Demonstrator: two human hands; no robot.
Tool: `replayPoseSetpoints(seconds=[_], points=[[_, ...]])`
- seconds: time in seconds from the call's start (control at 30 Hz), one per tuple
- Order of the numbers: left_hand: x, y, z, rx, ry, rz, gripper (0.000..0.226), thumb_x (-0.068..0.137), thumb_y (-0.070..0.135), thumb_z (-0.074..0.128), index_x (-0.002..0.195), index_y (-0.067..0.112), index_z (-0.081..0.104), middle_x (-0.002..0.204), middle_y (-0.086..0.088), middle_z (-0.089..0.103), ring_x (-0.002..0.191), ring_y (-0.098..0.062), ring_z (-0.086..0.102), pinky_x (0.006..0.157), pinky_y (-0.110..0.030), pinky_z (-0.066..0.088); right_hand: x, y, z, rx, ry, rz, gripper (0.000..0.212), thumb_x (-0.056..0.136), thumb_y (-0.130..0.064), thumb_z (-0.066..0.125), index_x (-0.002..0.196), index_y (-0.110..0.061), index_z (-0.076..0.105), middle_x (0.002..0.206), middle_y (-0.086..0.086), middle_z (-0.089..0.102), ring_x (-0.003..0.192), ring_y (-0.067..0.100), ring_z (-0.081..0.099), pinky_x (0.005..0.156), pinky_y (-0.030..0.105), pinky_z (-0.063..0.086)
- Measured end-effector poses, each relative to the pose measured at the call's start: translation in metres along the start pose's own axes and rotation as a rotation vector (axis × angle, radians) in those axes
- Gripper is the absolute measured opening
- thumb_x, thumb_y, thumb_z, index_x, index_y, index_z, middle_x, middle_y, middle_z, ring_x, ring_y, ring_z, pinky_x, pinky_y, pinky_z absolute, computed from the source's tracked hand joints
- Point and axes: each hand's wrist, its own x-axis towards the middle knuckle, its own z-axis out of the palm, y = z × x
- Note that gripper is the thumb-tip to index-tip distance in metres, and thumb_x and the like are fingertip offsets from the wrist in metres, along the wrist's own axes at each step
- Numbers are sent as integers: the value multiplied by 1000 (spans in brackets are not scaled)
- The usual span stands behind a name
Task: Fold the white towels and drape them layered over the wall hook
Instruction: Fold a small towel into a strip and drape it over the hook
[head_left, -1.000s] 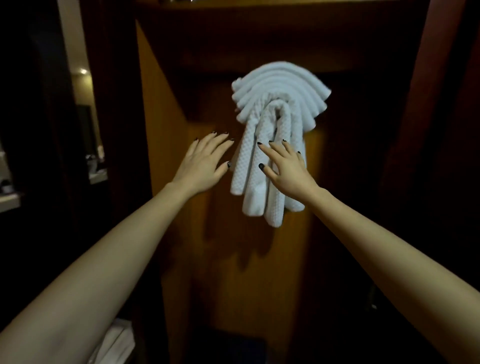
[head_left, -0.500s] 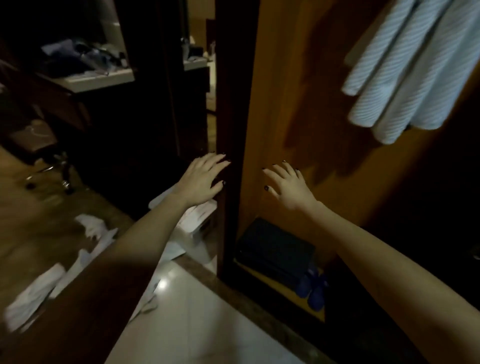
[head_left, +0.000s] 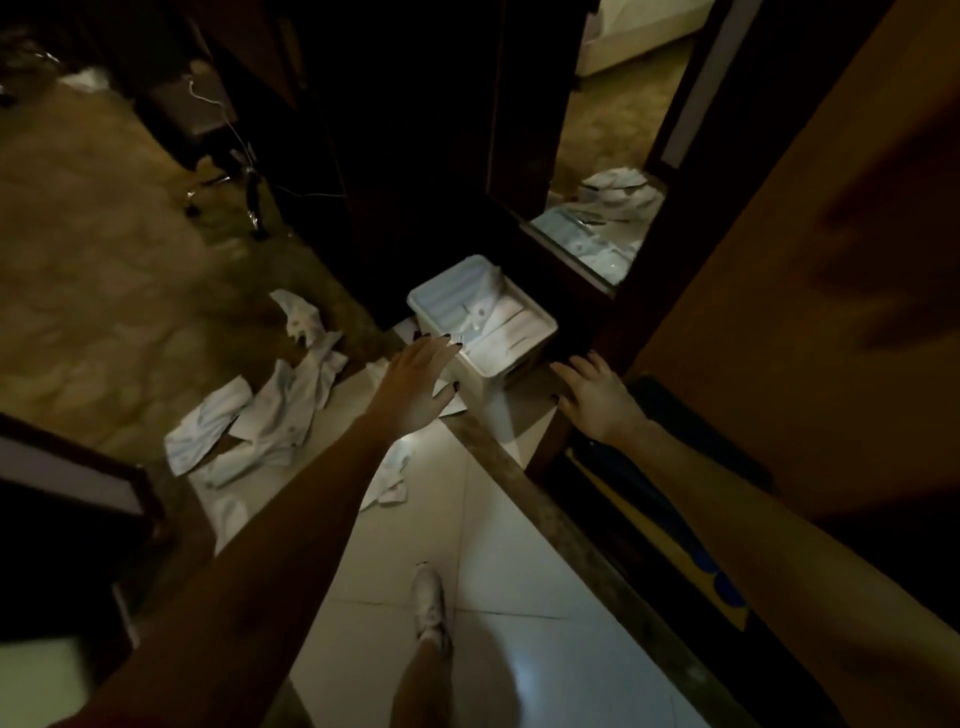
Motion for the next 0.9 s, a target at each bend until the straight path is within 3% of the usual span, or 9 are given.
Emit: replayPoseSetpoints(seconds=[0.17,0.27,0.43,0.63,0.9], points=[[58,-62,29,-156,-54,-176,54,96,23,57,146,9,40,151,-10,38,141,-27,30,117,-34,16,88,-5,9,16,-45,-23,55,102,-26,46,152,-11,28,152,13,35,143,31,26,120,40,13],[93,-93,44,-174,-127,-187,56,97,25,53,148,11,35,154,-8,34,144,-23,24,118,-31,8,138,-6,17,69,-88,39,58,101,-22,47,153,-10,24,153,12,34,143,30,26,118,42,18],[147,-142,60,-173,-190,-216,56,98,27,53,149,13,34,155,-7,33,144,-23,25,119,-36,17,215,-17,44,148,-105,124,56,102,-24,43,153,-8,26,152,14,35,142,32,26,117,40,22],[215,-214,93,-98,-266,-170,55,99,30,51,148,14,35,153,-8,35,141,-25,29,115,-36,25,326,-12,76,143,-152,92,59,101,-28,47,154,-15,24,155,12,30,144,32,21,112,42,29],[312,-303,211,-112,-424,-212,55,98,31,53,147,13,37,148,-12,41,136,-28,36,110,-34,28,507,39,136,141,-271,65,67,99,-28,54,155,-17,19,159,11,24,143,33,21,112,47,31]])
